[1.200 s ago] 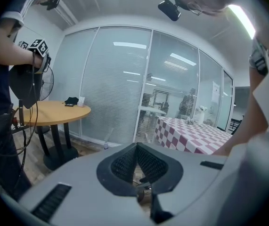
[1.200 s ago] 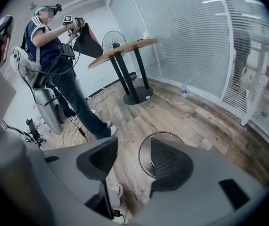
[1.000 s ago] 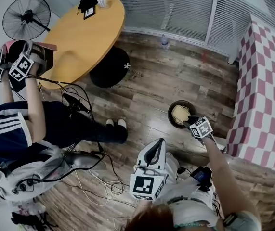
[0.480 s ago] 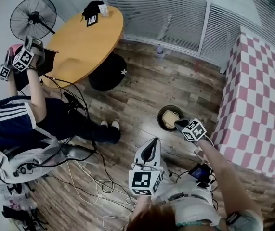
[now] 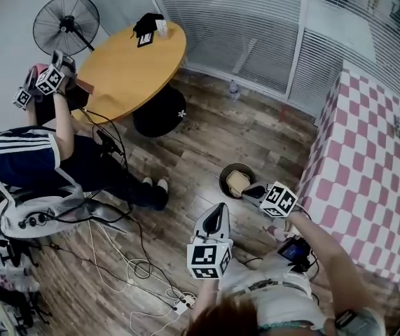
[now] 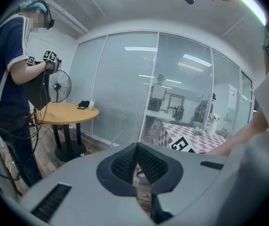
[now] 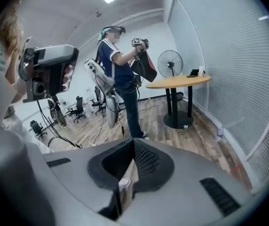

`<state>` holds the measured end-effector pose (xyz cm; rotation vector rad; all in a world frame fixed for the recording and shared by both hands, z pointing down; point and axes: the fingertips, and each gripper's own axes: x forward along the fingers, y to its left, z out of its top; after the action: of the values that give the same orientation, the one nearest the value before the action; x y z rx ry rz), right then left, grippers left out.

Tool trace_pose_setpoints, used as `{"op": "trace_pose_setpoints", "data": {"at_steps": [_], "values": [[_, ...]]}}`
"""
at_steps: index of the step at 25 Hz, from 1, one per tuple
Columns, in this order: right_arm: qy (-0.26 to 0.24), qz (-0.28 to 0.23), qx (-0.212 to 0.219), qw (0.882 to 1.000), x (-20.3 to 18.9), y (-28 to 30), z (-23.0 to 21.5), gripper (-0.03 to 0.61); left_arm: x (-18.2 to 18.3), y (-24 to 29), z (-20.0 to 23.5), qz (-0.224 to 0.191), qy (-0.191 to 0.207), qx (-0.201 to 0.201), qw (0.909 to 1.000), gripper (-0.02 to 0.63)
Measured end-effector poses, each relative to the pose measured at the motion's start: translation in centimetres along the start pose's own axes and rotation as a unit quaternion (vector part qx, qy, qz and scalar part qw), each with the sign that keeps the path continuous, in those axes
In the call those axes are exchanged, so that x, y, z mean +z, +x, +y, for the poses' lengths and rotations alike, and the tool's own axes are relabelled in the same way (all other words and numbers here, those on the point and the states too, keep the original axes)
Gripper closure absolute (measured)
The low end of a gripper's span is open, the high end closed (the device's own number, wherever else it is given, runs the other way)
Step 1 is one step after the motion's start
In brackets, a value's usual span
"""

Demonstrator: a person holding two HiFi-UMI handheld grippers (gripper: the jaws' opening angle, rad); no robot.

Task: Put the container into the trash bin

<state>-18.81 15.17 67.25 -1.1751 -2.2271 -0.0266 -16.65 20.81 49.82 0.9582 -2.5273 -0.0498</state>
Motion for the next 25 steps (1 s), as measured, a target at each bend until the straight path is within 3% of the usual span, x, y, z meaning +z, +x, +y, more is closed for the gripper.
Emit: {"op": "trace_pose_setpoints", "data": {"at_steps": [7,16,25], "values": [[-0.071,-0.075,0.008,0.995,7.6,-5.2,4.1,0.584,0.4,-0.5,-1.9,-0.012,-0.005,0.005,0.9999,0.608],[-0.091,-0.159,0.006,0.983,13.0,-8.1,9.7,0.584,1.8,-1.5,-2.0,-0.034,0.016,0.006,0.9993,0.609],[-0.092,-0.228,-0.038,0.969,17.0,-12.7,10.6,0.584,5.9,-2.3,-3.4,-0.087,0.019,-0.004,0.996,0.607]]}}
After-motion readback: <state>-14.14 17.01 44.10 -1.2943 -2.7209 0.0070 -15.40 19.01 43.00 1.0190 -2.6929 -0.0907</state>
